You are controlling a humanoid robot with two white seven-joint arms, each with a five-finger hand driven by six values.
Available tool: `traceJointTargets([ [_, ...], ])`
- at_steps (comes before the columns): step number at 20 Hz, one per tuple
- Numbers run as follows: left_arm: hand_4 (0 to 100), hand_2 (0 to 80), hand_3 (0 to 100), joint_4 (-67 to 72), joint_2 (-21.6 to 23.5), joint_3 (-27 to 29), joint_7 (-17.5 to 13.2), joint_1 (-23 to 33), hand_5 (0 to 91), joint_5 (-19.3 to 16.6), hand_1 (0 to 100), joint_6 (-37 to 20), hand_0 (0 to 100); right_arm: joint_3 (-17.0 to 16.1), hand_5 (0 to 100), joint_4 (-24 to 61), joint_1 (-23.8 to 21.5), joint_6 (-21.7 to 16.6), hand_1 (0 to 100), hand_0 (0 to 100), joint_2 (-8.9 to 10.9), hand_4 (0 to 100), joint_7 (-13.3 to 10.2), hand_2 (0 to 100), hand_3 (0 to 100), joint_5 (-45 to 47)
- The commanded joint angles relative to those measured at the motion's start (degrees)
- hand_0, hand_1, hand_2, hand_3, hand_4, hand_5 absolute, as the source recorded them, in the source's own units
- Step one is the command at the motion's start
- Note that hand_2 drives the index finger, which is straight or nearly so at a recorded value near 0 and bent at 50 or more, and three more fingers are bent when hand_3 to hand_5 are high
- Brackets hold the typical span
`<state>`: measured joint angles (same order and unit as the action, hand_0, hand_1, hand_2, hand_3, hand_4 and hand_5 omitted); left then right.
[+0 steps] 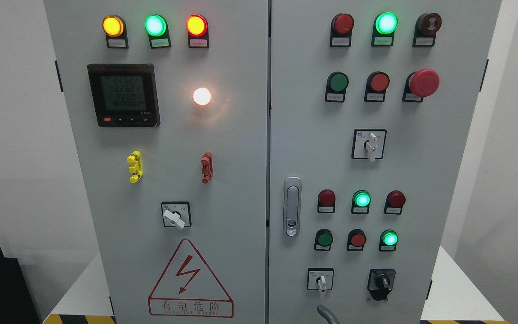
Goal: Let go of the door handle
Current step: 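Raise the right hand up toward the silver door handle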
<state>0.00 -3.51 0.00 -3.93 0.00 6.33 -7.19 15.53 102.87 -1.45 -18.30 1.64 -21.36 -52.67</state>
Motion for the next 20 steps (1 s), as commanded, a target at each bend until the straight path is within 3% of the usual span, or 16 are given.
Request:
traceJointTargets([
  [1,0,0.0,0,-0.44,0.00,-0.62,-0.02,-1.76,0.0,0.00,39,-0.02,12,3.80,98,-0.91,2.94,6.69,40,35,-1.20,100,-0.70,0,100,-7.27],
  [6,0,0.0,0,-0.53,0.00,-0.62,0.06,-1.76,0.0,0.00,39,-0.02,12,5.30,98,-1.27,3.65,7.23,39,34,-1.55,100,-1.67,0,100,-10.07],
  [9,0,0.0,0,-0.53,0.00,-0.62,-0.02,-1.76,0.0,0.00,39,-0.02,12,5.21,97,-1.27,4.70,8.01,39,34,-2.87,100,-2.55,0,100,-12.98],
  [11,0,0.0,0,-0.44,0.00,-0.62,-0.02,-1.76,0.0,0.00,39,-0.02,12,5.30,97,-1.27,5.05,9.94,40,34,-2.96,100,-2.64,0,100,-13.77],
  [20,0,0.0,0,-0.53,0.00,-0.62,-0.02,-1.76,0.0,0.00,39,-0.02,12,5.30,97,-2.06,6.99,10.83,39,33,-3.48,100,-3.34,0,100,-15.70],
])
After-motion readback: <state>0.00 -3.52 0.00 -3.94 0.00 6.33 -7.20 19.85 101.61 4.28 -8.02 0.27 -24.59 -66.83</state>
